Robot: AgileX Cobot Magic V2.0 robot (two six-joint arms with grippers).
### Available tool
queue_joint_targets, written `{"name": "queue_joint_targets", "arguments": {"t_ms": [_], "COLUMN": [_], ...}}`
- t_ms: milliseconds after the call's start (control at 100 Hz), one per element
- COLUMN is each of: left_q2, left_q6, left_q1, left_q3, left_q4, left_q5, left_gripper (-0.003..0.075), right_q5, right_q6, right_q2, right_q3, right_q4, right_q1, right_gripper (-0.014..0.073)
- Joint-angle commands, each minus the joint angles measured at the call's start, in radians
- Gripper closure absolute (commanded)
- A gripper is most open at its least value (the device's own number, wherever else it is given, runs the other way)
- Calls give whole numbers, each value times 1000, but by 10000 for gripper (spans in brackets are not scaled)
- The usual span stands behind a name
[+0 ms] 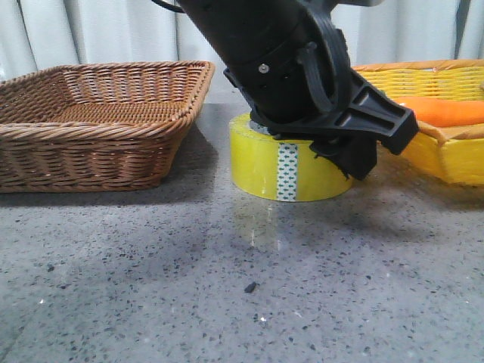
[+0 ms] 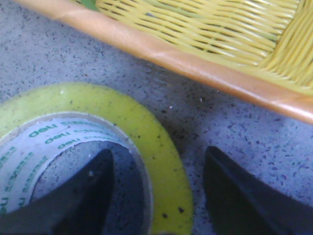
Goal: Transfer tape with both arms
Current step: 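Lower the left gripper over the tape roll and grasp its rim, then lift the tape roll with the left gripper toward the brown basket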
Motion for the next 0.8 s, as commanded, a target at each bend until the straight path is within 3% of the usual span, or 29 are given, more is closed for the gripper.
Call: {"name": "queue_joint_targets", "arguments": {"t_ms": [0, 180, 330, 790], "left_q2": [-43, -43, -43, -94], "left_q6": [-1, -1, -1, -1], "left_q1": [-3, -3, -3, 44], "left_q3": [-34, -34, -36, -221], "left_q4": [3, 3, 5, 91], "left_q5": [-44, -44, -36, 198], "left_gripper": [461, 641, 738, 741], "right_q5": [-70, -66, -64, -46], "right_q6": [-9, -9, -9, -9], "right_q2": [0, 0, 0, 0], "right_q3": [-21, -21, -21, -21], "right_q4": [-12, -12, -12, -14], "right_q1": [-2, -2, -2, -2], "right_gripper": [668, 668, 668, 668]}}
